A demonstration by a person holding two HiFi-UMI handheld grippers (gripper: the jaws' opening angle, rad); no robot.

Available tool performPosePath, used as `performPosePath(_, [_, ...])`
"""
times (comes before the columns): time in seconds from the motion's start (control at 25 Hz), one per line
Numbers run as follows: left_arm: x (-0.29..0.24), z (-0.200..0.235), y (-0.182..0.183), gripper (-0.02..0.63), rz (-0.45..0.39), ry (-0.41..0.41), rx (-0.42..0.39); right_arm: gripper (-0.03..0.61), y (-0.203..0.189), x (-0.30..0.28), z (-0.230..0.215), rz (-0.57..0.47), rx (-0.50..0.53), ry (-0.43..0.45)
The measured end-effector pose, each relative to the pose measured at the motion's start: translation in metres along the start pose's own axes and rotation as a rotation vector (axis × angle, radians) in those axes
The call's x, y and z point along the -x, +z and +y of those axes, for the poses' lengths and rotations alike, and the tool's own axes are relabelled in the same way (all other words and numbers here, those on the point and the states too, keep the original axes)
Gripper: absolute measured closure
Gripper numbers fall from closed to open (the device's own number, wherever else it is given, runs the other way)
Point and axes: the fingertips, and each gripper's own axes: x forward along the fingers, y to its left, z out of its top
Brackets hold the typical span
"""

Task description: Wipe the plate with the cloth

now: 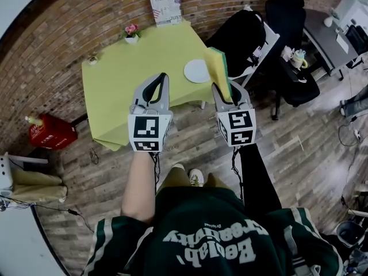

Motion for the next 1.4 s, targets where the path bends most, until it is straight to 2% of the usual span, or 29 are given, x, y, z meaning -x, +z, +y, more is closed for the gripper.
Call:
performPosePath(0.28, [-0.034, 0.022, -0.012, 0.607, 0.006, -0.007, 0.003, 0.451, 0.004, -0.042, -0.005, -0.007, -0.162, 0.062])
performPosePath(0.48, [-0.082, 0.049, -0.022, 0.607, 0.0, -0.029, 0.014, 0.445, 0.003, -0.09, -0.023, 0.024, -0.16, 0.034])
performPosePath(0.64, [-0.129, 0.071, -0.031, 0.609, 0.0, -0.062, 0.025, 0.445, 0.004, -0.133, -0.036, 0.087, -0.145, 0.042])
performPosePath(0.92, [-0.199, 0.091, -0.041, 0.609, -0.01, -0.134, 0.03, 0.446, 0.001, -0.192, -0.061, 0.144, -0.247, 0.038])
performPosePath(1.4, [-0.244, 0.095, -0.073, 0.609, -0.011, -0.23, 0.064, 0.449, -0.036, -0.242, -0.057, 0.314, -0.268, 0.04])
